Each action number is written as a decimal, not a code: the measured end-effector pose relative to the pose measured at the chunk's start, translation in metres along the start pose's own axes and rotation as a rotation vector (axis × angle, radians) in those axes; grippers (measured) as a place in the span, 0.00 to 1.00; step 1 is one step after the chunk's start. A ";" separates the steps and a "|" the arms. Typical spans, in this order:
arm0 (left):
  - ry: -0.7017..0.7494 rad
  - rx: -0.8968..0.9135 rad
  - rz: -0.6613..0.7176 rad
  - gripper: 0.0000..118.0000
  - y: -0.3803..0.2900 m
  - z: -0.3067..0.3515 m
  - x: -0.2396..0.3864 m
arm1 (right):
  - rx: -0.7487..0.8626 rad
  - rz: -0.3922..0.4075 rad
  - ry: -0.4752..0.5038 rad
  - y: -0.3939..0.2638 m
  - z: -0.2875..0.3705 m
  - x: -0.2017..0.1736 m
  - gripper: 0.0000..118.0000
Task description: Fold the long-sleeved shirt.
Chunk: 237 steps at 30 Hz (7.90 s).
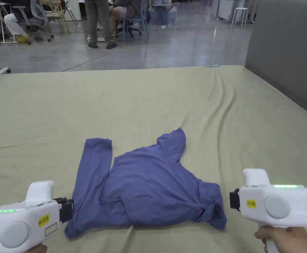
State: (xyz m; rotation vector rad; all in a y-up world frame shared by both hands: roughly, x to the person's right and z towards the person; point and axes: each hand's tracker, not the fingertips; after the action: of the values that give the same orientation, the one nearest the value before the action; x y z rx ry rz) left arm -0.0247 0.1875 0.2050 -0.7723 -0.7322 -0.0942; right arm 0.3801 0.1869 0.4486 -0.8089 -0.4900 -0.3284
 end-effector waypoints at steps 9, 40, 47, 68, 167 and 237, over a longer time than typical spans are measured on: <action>-0.025 0.003 0.004 0.00 0.001 0.003 -0.001 | -0.174 0.122 -0.030 0.085 -0.113 -0.031 0.97; 0.128 -0.308 -0.135 0.80 0.140 -0.325 0.088 | -0.291 0.168 -0.034 0.070 -0.174 0.001 0.03; 0.024 -0.260 -0.171 0.00 0.158 -0.272 0.102 | -0.332 0.139 0.003 0.091 -0.167 0.001 0.03; 0.053 0.591 -0.005 0.00 0.567 0.072 0.095 | 0.490 0.169 0.069 0.580 0.123 -0.105 0.03; 0.031 -0.111 0.106 0.00 0.080 -0.096 -0.037 | -0.331 0.275 0.039 0.263 -0.362 -0.221 0.00; 0.140 -0.164 0.015 0.00 0.124 -0.164 -0.008 | -0.361 0.193 0.106 0.204 -0.268 -0.054 0.55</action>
State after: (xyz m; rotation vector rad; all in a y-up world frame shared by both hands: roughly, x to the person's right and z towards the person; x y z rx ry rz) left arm 0.1036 0.1672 0.0458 -0.9177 -0.5908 -0.1944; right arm 0.5059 0.1221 0.1382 -1.1737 -0.2519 -0.2824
